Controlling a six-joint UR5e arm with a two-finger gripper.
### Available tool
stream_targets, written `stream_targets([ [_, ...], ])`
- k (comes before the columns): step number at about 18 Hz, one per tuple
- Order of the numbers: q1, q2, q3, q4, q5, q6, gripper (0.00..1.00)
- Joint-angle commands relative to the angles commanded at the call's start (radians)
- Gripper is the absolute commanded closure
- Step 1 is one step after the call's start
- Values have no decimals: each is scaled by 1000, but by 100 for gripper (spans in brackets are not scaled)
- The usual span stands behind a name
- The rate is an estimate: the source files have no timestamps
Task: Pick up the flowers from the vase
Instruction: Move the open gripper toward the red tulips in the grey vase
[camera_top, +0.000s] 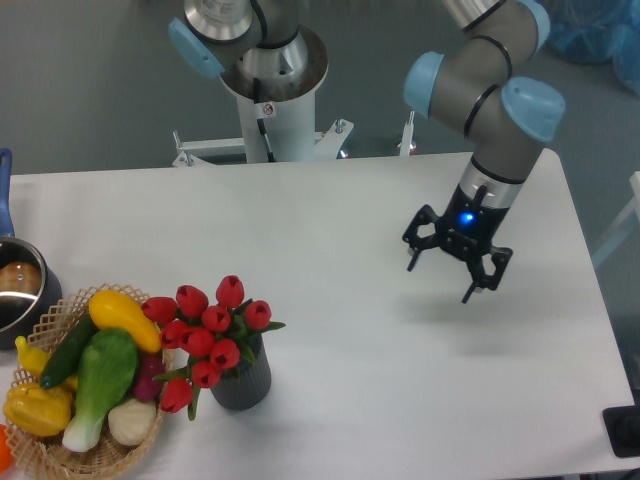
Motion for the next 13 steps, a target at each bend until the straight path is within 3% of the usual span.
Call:
stream_targets([
  [4, -41, 5, -9, -3, -43, -21, 0],
  [11, -52, 0, -12, -2, -420, -23, 0],
  [13, -58, 0, -14, -3, -483, -46, 0],
])
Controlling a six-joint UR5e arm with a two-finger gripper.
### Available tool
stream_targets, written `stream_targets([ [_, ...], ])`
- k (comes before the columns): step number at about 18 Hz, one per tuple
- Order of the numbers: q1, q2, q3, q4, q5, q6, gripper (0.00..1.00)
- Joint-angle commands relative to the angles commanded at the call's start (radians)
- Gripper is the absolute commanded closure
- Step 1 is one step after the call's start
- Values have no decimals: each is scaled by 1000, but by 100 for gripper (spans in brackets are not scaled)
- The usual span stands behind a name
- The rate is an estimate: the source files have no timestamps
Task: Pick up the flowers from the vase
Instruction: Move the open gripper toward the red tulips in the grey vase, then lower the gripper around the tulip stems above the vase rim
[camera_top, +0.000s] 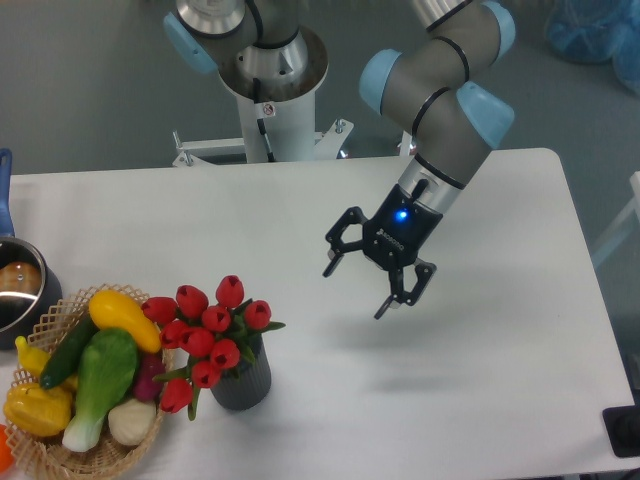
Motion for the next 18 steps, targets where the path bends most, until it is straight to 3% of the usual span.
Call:
stream_targets([
  [11, -144, -43, 41, 6, -26, -43, 0],
  [18, -176, -61, 57, 9, -71, -34, 0],
])
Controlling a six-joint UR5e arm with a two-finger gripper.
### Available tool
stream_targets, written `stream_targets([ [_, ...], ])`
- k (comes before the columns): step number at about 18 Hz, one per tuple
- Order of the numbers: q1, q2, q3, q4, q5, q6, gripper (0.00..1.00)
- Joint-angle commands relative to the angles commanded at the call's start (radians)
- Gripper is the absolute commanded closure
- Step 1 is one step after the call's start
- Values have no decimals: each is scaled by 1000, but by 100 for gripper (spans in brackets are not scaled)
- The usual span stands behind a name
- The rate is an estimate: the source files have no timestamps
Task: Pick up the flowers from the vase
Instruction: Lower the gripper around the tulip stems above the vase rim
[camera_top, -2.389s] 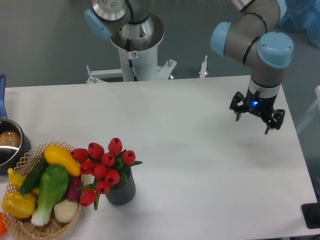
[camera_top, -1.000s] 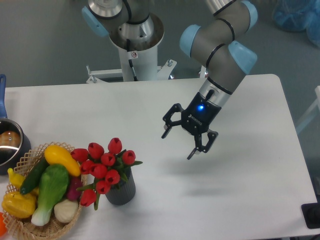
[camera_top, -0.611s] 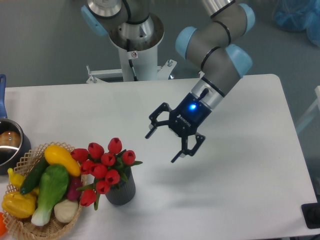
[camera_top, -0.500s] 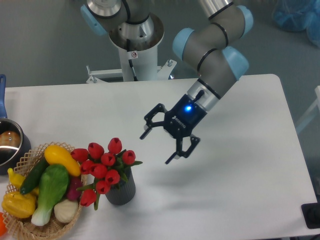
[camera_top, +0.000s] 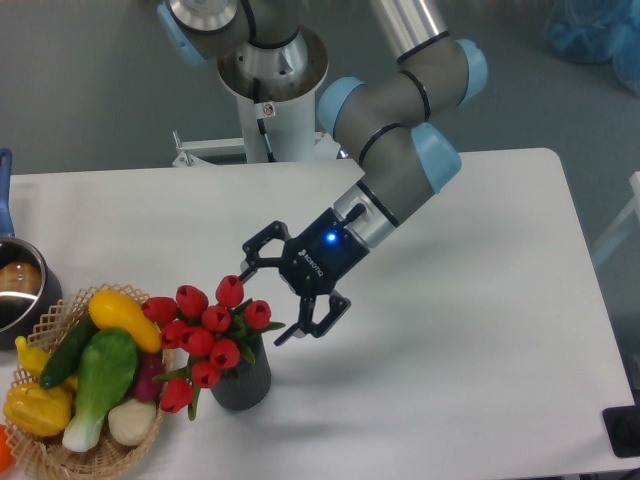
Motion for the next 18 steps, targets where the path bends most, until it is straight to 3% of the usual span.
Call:
stream_targets([
  [5, -29, -9, 5, 29, -63, 54, 3],
  [7, -29, -9, -1, 35, -61, 61, 20],
  [13, -25, -6, -3, 37, -55, 94, 96],
  [14, -22, -3, -2, 37, -54, 94, 100],
  [18, -12, 8, 6, 35, -54, 91, 100],
])
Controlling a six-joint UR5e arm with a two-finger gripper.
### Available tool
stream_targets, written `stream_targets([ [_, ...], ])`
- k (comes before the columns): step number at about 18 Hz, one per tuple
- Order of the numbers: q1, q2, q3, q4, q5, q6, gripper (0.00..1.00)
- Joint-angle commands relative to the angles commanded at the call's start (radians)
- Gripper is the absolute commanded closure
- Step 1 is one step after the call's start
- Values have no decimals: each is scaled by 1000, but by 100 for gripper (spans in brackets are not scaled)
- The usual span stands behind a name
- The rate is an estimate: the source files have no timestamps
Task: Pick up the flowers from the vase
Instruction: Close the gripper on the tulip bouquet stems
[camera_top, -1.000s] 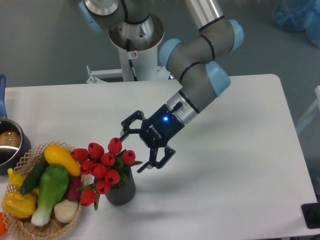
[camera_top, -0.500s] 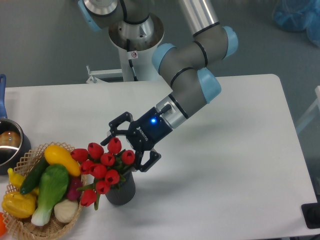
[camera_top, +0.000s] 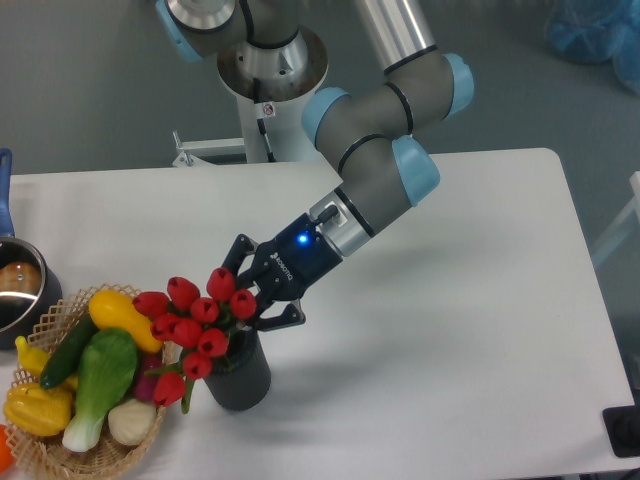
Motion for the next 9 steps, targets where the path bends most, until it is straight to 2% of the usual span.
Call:
stream_targets([
  [4, 17, 9, 8, 0, -2, -11, 100],
  [9, 51, 48, 17, 0, -53, -20, 100],
])
